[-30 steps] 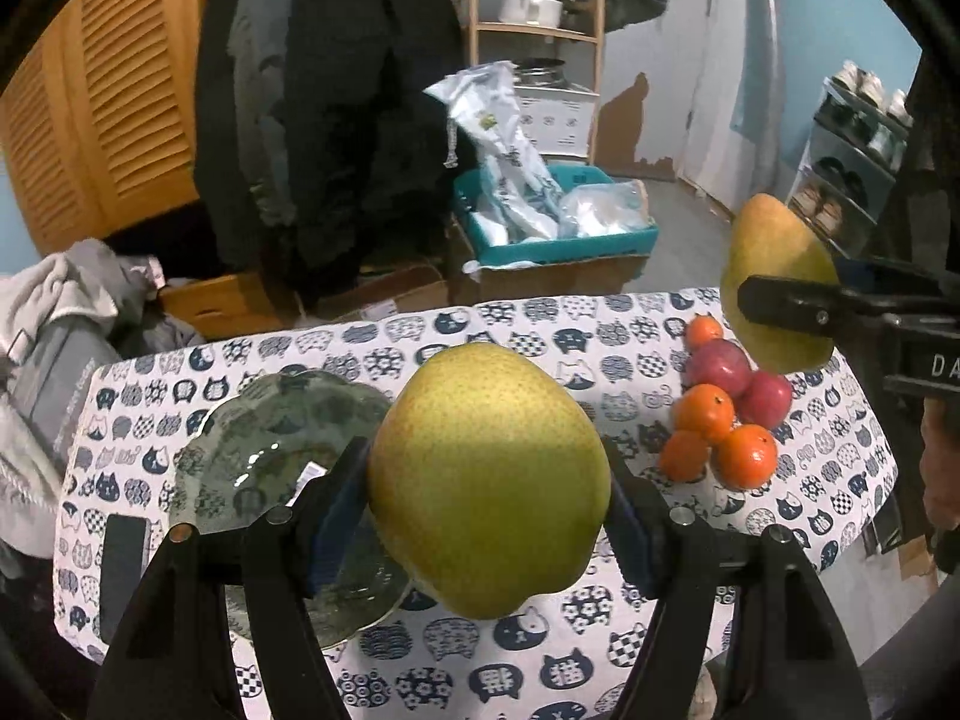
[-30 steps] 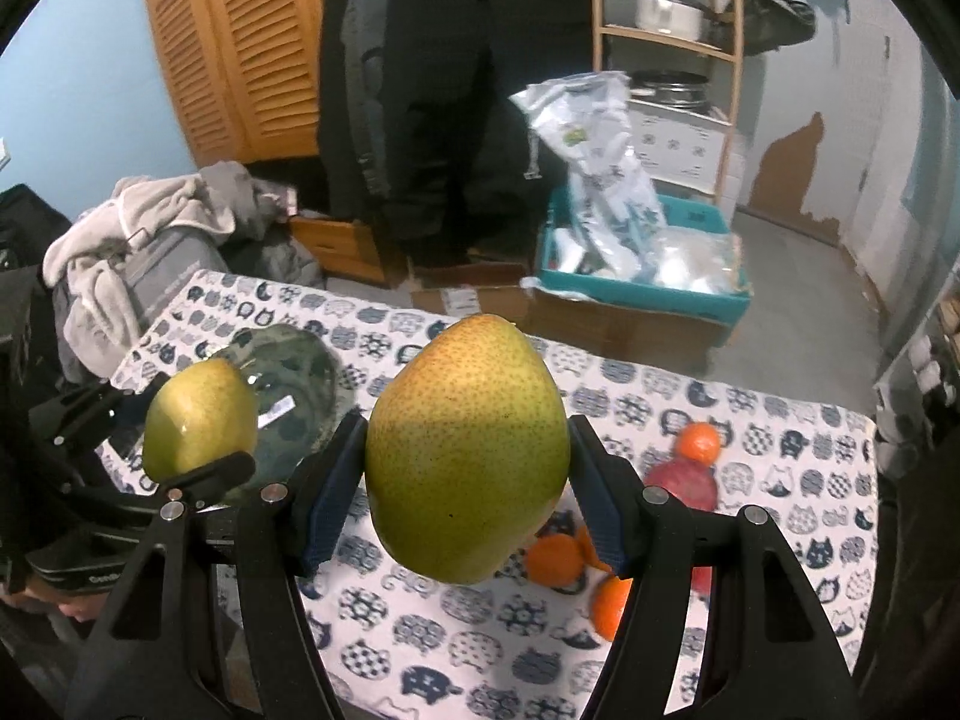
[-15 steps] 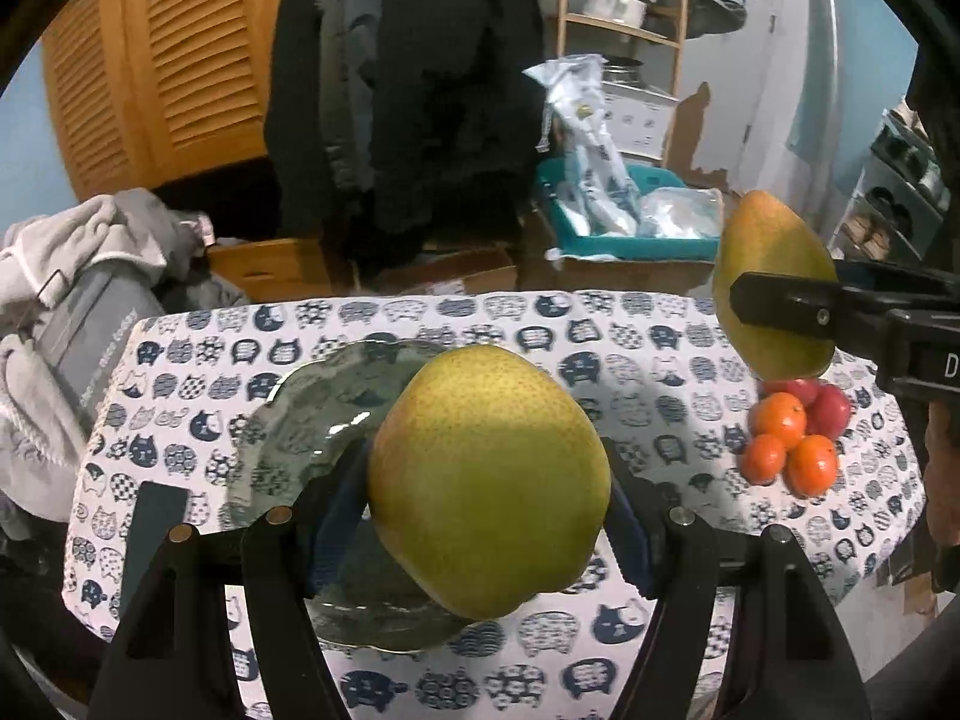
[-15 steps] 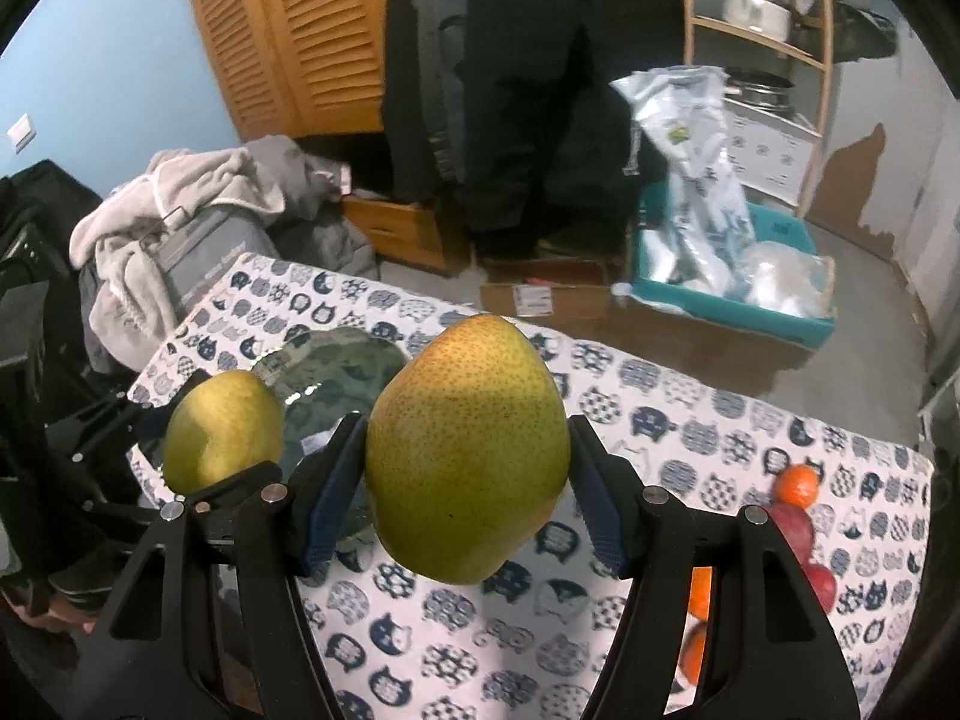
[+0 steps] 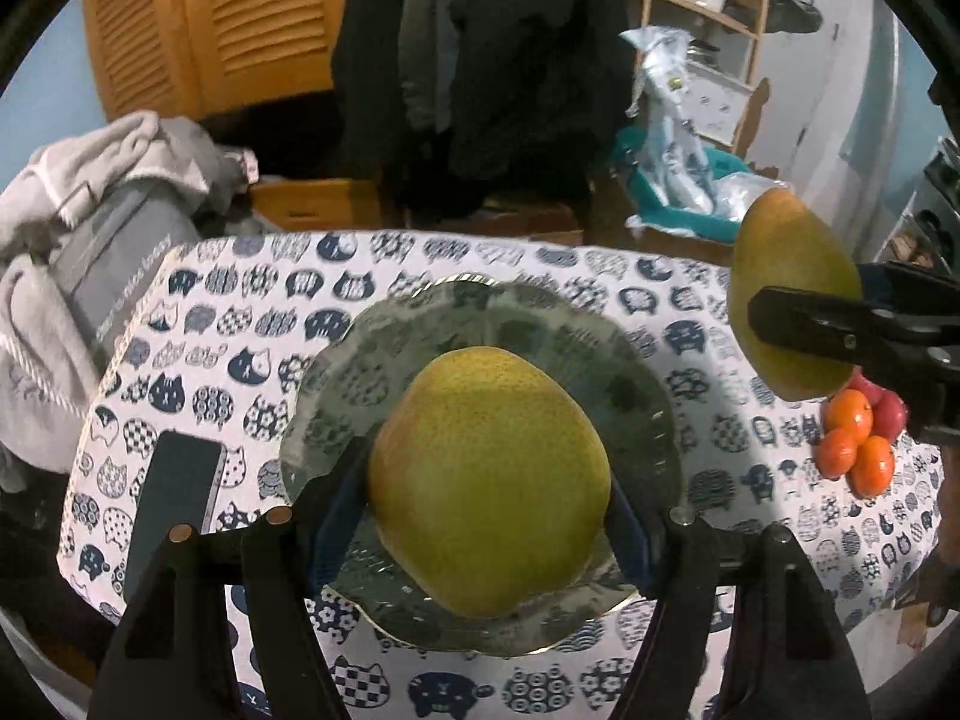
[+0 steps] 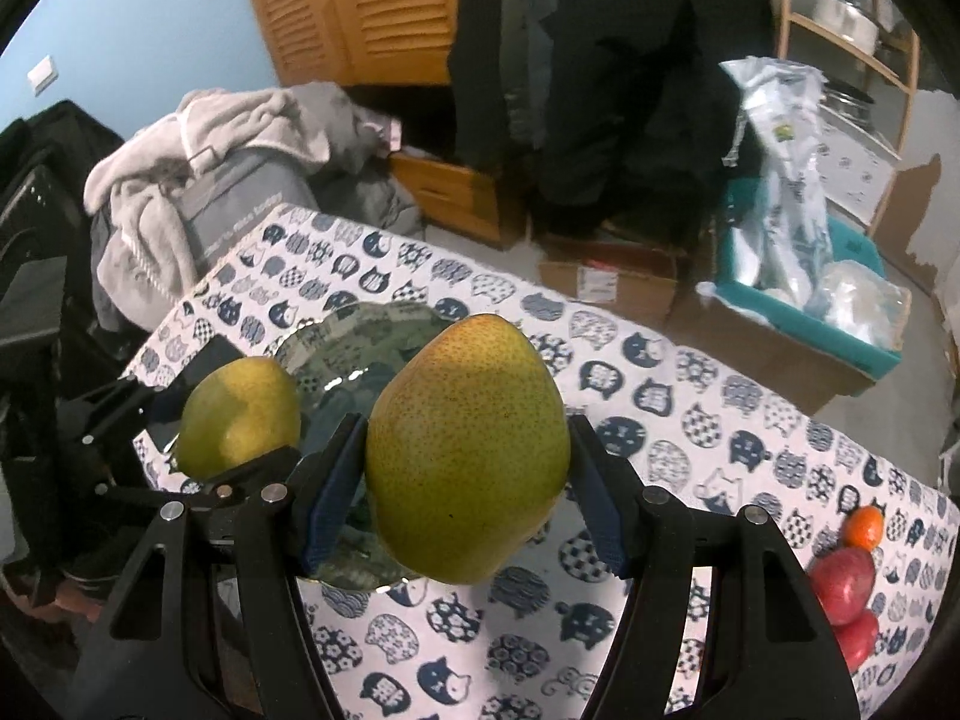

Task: Organize fruits
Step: 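Lift both held pears and carry them over the green glass bowl, then lower both pears into the glass bowl and open both grippers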

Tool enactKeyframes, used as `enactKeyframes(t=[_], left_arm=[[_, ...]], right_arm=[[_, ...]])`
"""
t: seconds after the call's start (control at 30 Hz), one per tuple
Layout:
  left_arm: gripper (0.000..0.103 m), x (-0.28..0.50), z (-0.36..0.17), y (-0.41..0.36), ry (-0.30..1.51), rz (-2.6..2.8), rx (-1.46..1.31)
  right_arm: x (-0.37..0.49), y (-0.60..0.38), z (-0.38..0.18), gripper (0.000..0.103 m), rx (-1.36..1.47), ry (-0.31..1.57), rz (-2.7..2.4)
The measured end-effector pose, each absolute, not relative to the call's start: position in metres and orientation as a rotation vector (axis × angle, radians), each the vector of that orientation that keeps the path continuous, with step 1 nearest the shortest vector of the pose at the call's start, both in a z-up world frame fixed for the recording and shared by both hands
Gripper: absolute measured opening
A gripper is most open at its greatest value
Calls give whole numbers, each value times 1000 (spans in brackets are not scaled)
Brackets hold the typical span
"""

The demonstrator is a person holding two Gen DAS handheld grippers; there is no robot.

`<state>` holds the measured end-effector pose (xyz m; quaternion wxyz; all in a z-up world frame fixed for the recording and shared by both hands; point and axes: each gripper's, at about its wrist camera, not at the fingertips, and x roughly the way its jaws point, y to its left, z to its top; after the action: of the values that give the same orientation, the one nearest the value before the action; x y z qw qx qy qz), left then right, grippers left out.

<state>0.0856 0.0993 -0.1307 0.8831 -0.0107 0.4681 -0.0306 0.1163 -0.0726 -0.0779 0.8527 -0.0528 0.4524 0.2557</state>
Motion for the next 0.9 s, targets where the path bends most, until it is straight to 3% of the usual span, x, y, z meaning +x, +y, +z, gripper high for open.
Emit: enactKeyframes(t=[0.33,0.9], left_arm=[[73,93,-176,122,1073,-39,-50],[73,96,-207,128,1183,-12,-71]], right_arm=[[124,-40,-109,66,-135,1006,584],[123,-25,-139,66,-178,1059,597]])
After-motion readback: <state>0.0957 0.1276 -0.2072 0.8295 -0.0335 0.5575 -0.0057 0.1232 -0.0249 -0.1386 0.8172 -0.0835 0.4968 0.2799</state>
